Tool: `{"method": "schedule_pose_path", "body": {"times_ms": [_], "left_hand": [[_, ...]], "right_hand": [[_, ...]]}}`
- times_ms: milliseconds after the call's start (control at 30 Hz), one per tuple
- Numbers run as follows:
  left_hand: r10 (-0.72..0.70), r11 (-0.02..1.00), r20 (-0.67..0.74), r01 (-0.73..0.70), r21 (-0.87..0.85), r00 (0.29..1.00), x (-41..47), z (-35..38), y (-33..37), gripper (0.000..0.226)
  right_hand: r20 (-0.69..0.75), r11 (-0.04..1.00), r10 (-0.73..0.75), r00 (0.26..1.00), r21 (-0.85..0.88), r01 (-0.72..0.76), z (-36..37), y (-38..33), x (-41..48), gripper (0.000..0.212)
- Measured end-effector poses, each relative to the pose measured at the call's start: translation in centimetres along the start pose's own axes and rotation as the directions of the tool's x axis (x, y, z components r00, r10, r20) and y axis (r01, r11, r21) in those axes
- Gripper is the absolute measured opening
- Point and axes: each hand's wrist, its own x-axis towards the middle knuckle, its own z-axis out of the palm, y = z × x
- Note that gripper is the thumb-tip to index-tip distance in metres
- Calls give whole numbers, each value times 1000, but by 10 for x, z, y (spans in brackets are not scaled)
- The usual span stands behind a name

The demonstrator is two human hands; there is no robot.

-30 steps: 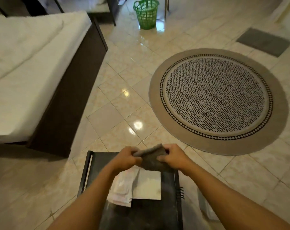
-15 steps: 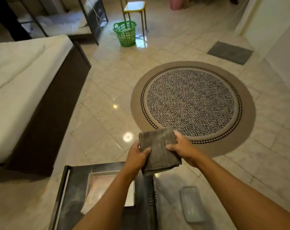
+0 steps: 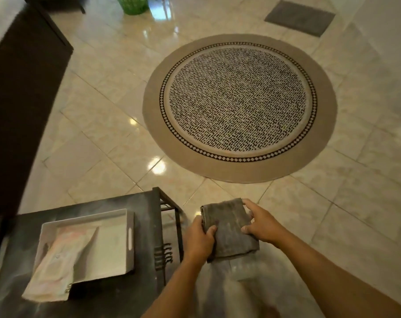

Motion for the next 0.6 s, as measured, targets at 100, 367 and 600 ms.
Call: {"method": "schedule_pose_path", "body": {"times_ms": [100, 367, 600], "left_hand": [[-20, 999, 1, 20, 28, 1000, 21, 42, -54, 21], [-7, 998, 50, 3, 69, 999, 56, 117, -146, 16], [100, 988, 38, -104, 114, 994, 68, 144, -181, 15]], "right_hand": [[-8, 999, 32, 999, -33, -32, 29, 69, 29, 73], [-122, 982, 57, 991, -173, -78, 71, 180, 81, 78], [-120, 960, 122, 985, -239, -148, 76, 215, 100, 99]]}}
